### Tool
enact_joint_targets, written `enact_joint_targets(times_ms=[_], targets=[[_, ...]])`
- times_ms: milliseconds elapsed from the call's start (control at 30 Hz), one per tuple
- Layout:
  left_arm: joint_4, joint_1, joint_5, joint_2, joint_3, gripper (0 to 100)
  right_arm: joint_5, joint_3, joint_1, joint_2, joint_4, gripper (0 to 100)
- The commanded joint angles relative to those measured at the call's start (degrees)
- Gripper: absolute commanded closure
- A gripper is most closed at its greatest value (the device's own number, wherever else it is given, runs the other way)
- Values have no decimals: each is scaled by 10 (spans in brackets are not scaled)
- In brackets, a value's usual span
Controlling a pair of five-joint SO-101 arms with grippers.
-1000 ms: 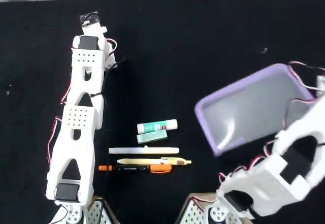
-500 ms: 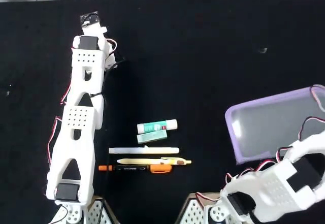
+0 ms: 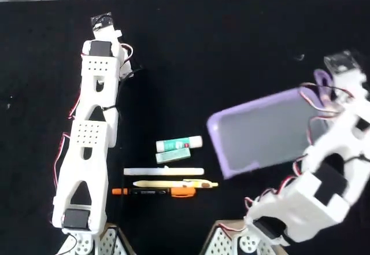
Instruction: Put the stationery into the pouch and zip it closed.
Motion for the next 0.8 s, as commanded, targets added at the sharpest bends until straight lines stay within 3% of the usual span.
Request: enact_joint_targets(times_ms=[0,200,400,767], targets=[[2,5,-8,0,-10,970,-73,-16,-70,-39,-45,988],[35,52,-26,-11,-11,970,-197,-18,-133,-41,-141,988],[72,102,-81,-47,-10,970,-298,-80,-145,-20,-148,988],[75,211,-84,-46,-7,971,-330,-214,-139,84,-100,988]])
